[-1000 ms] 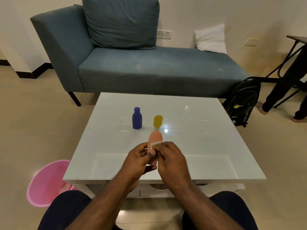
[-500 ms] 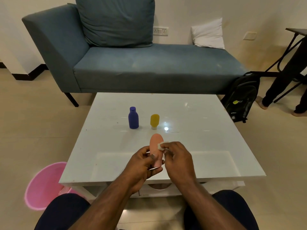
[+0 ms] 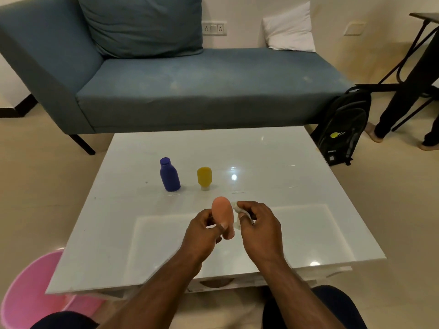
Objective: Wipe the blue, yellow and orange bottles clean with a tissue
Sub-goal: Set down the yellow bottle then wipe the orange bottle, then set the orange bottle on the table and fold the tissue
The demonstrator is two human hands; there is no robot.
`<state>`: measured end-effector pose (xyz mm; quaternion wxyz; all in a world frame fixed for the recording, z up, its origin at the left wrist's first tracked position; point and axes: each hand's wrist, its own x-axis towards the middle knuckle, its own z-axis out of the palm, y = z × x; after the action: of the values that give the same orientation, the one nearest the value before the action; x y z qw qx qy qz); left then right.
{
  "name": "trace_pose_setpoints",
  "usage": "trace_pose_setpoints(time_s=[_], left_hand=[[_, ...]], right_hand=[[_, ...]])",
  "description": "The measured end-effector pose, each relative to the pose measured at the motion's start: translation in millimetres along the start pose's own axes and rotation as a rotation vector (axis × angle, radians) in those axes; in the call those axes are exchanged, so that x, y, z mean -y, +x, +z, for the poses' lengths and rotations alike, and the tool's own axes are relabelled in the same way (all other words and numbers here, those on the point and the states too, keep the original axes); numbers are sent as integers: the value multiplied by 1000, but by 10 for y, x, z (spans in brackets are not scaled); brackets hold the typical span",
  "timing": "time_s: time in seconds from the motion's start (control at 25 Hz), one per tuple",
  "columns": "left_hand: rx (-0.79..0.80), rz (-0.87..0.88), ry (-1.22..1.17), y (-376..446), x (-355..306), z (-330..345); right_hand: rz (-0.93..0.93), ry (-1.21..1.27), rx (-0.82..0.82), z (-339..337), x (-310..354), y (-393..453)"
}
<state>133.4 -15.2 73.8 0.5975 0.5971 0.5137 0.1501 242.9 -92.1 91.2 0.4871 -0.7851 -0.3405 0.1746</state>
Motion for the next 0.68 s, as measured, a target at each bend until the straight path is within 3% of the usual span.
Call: trace_pose_setpoints(time_s=[0.28,0.68], left_hand=[[-37,71,61,738,-146,318],[-100,116,62,1652,-176,530]], right_hand=[[52,1,-73,171,-474,570],[150,10,-56,431,-838,1197]])
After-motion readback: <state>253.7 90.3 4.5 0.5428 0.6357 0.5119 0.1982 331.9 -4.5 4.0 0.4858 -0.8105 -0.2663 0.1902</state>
